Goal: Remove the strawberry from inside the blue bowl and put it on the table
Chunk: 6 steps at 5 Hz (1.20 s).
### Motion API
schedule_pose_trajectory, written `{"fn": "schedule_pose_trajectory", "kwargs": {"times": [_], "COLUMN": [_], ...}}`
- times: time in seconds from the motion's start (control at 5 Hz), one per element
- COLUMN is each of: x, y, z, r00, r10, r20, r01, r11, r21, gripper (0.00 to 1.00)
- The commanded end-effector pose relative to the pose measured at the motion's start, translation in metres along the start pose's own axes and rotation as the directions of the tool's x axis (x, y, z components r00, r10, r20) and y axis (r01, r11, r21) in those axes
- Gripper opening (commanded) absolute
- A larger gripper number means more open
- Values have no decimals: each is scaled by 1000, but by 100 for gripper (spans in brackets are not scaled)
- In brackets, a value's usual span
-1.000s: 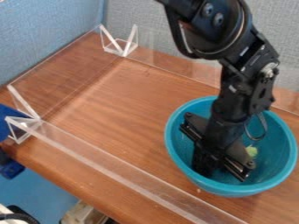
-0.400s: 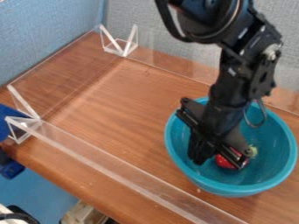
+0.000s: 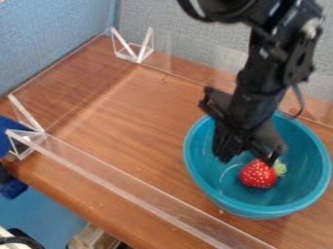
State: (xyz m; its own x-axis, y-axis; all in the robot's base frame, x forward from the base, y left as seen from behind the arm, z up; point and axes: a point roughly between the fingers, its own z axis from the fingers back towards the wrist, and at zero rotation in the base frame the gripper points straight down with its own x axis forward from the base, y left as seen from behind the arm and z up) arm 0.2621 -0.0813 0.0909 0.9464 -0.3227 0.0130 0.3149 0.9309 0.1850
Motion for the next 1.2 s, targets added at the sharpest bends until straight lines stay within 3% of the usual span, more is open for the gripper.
{"fn": "schedule_pose_trajectory", "kwargs": {"times": [0.0, 0.2, 0.4, 0.6, 1.0], "x": [14, 13, 13, 14, 14], "y": [28, 67, 67, 72, 31], "z": [46, 72, 61, 46, 28], "r00": [992, 979, 979, 982, 992], "r10": [56, 139, 154, 162, 80], "r20": [114, 148, 133, 99, 102], "r01": [-59, -147, -161, -166, -80], "r11": [998, 988, 986, 985, 997], "r21": [21, 39, 38, 36, -3], "gripper": [0, 0, 100, 100, 100]}}
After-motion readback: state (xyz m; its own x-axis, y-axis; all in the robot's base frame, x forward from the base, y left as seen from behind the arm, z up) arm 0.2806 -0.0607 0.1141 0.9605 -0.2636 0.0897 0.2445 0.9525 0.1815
